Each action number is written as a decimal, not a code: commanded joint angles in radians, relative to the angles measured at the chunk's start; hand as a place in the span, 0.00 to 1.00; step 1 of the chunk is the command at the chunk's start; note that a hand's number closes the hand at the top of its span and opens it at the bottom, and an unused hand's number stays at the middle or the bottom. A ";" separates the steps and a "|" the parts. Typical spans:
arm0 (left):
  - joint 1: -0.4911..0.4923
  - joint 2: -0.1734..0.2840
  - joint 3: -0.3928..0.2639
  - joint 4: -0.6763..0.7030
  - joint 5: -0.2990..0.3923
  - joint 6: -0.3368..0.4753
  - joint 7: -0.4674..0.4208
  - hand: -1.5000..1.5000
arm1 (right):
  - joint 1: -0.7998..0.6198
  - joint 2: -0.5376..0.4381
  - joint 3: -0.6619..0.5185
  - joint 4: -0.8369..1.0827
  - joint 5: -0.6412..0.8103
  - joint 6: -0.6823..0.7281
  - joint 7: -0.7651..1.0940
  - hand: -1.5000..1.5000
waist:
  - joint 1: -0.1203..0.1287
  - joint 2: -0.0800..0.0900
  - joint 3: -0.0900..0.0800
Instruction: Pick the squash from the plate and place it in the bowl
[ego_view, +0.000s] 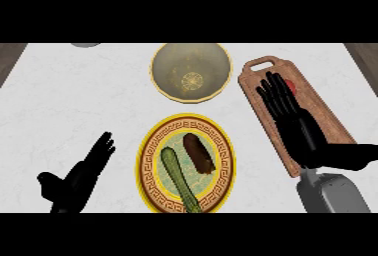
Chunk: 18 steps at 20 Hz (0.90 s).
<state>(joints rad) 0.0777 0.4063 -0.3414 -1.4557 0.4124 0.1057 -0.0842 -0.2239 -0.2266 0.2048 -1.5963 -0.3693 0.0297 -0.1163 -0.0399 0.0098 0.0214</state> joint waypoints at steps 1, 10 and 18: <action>-0.070 0.033 0.024 -0.037 -0.042 0.041 0.057 0.50 | -0.037 0.012 0.018 0.072 -0.060 0.125 -0.028 1.00 | 0.048 -0.007 -0.020; -0.306 0.112 0.125 -0.059 -0.195 0.205 0.077 0.50 | -0.231 0.048 0.097 0.465 -0.057 0.415 -0.156 0.00 | 0.115 0.025 -0.014; -0.360 0.074 0.091 -0.048 -0.263 0.264 0.134 0.50 | -0.480 -0.098 0.122 0.596 0.147 0.744 -0.440 0.00 | 0.097 0.012 -0.018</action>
<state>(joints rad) -0.2528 0.4912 -0.2480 -1.5176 0.1757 0.3501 0.0418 -0.5968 -0.2845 0.3165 -1.0900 -0.3287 0.6664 -0.4235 0.0611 0.0218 0.0056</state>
